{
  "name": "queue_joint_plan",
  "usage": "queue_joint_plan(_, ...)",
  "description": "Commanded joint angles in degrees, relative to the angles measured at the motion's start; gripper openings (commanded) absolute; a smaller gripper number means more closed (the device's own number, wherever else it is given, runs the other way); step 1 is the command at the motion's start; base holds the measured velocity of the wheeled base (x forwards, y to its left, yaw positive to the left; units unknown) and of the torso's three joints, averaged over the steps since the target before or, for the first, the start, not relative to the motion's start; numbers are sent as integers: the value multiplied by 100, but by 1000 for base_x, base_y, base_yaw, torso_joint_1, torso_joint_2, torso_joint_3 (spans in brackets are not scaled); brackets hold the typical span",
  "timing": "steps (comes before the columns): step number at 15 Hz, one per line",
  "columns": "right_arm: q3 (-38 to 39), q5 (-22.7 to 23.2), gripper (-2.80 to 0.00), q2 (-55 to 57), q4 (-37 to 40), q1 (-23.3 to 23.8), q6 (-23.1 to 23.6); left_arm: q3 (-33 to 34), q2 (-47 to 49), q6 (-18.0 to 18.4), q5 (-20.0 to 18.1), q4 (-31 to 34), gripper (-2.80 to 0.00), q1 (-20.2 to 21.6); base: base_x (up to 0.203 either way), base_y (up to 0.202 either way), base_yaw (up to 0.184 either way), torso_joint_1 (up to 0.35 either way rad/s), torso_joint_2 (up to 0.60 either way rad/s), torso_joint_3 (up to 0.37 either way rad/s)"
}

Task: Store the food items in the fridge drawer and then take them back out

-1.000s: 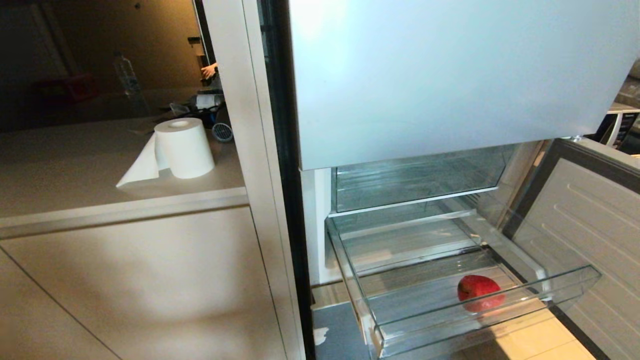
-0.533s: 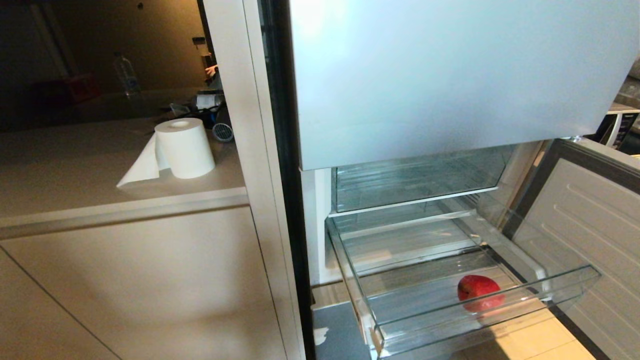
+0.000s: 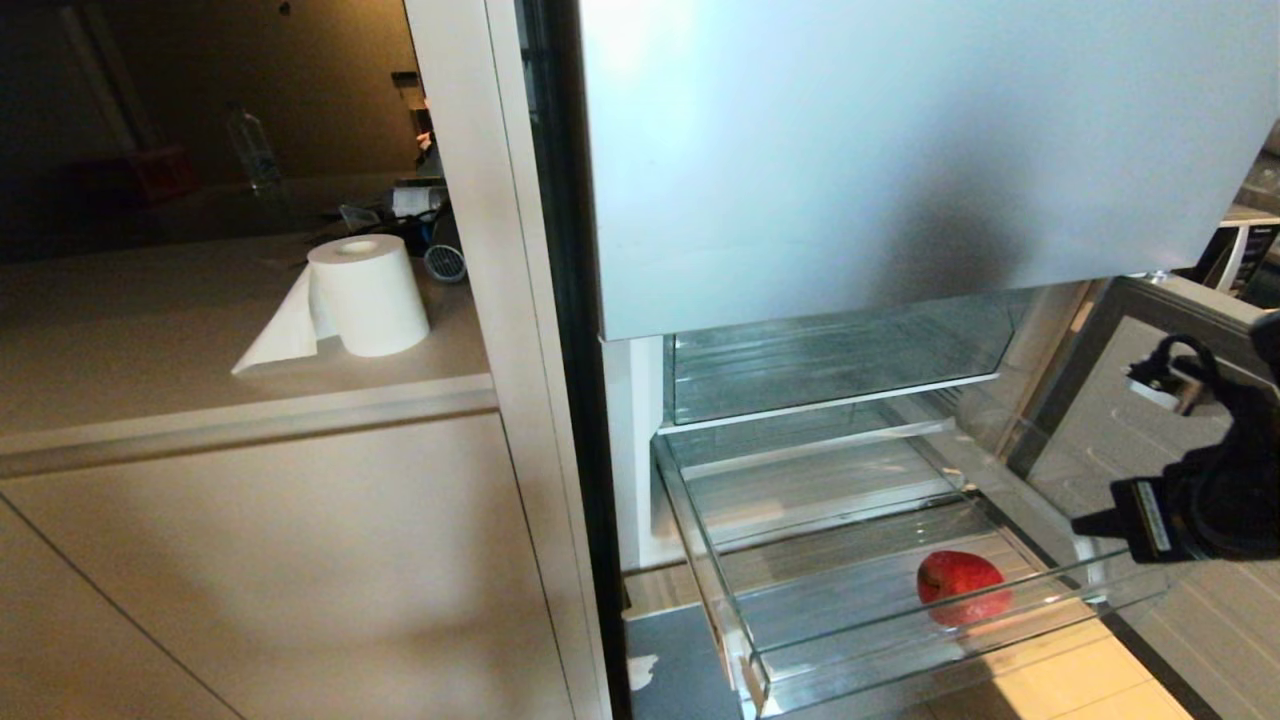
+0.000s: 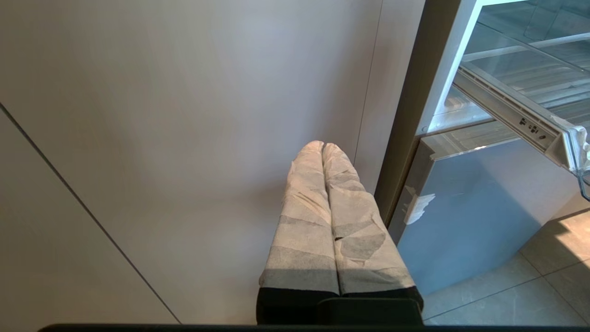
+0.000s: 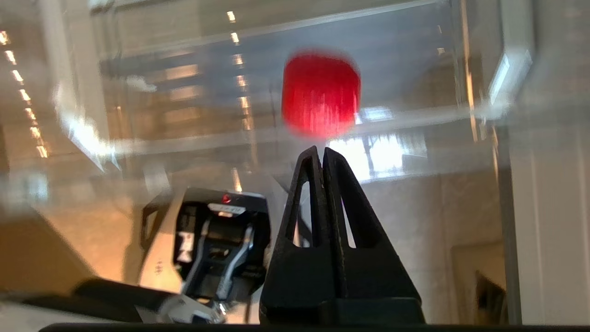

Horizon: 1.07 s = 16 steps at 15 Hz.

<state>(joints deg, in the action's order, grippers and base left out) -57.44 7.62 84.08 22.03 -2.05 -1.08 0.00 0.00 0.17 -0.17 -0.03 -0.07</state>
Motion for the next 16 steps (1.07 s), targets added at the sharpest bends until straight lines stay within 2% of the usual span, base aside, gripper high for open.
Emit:
queue_joint_plan(1, -1070, 7, -280, 1453, 483, -78, -108, 9, 0, 1, 0, -6, -280, -1, 0, 0, 0, 0, 0, 0)
queue_joint_plan(3, -1547, -46, -280, 1866, 793, -113, -168, 9, 0, 1, 0, 0, -280, -1, 0, 0, 0, 0, 0, 0)
queue_joint_plan(4, -1737, -156, 0, 2014, 934, -118, -163, 9, 0, 1, 0, 0, -280, -1, 0, 0, 0, 0, 0, 0)
queue_joint_plan(9, -2467, -291, 0, 2491, 1757, -184, -160, 9, 0, 1, 0, -6, -280, -1, 0, 0, 0, 0, 0, 0)
queue_joint_plan(11, -2559, -532, 0, 2729, 1829, -276, -143, 9, 0, 1, 0, -3, -280, -1, 0, 0, 0, 0, 0, 0)
queue_joint_plan(16, -2549, -644, 0, 3120, 1834, -331, -143, 9, 0, 1, 0, -6, -280, -1, 0, 0, 0, 0, 0, 0)
